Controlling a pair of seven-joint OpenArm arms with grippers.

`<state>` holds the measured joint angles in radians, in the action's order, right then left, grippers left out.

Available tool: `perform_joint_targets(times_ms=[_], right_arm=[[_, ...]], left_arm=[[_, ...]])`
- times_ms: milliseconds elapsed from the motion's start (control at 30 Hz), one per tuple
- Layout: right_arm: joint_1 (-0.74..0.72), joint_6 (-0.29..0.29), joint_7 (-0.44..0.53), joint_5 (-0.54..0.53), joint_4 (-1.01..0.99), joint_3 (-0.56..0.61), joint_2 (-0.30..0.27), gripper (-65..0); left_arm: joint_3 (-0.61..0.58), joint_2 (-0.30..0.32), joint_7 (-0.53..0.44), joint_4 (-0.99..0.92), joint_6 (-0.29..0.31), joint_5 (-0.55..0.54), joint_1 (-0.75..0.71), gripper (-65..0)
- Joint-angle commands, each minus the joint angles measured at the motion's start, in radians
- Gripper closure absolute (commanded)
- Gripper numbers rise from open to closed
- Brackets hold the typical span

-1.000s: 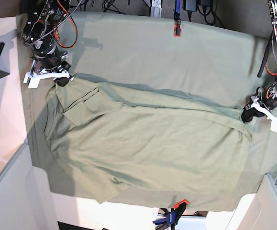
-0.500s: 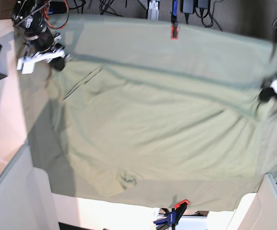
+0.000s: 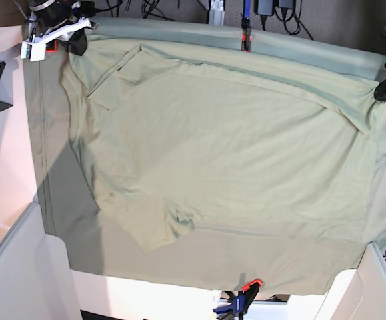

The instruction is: Fold the T-shirt properly

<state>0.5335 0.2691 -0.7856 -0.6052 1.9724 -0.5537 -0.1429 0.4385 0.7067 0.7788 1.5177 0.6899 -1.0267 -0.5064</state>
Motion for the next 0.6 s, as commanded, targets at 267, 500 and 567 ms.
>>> perform_joint_targets(times_ms=[267, 500, 567], right_arm=[[0.072, 0.0, 0.023, -0.003, 0.037, -0.061, -0.011, 0.0], [0.071, 0.0, 0.034, 0.005, 0.034, -0.061, -0.009, -12.7], [0.071, 0.0, 0.042, 0.023, 0.034, -0.061, -0.009, -28.5]], left_arm=[[0.042, 0.007, -0.012, 0.013, 0.008, -0.024, -0.061, 0.0], [0.042, -0.031, -0.064, 0.013, 0.008, 0.006, -0.062, -3.2], [0.042, -0.03, -0.09, 0.013, 0.008, 0.033, -0.062, -12.7]])
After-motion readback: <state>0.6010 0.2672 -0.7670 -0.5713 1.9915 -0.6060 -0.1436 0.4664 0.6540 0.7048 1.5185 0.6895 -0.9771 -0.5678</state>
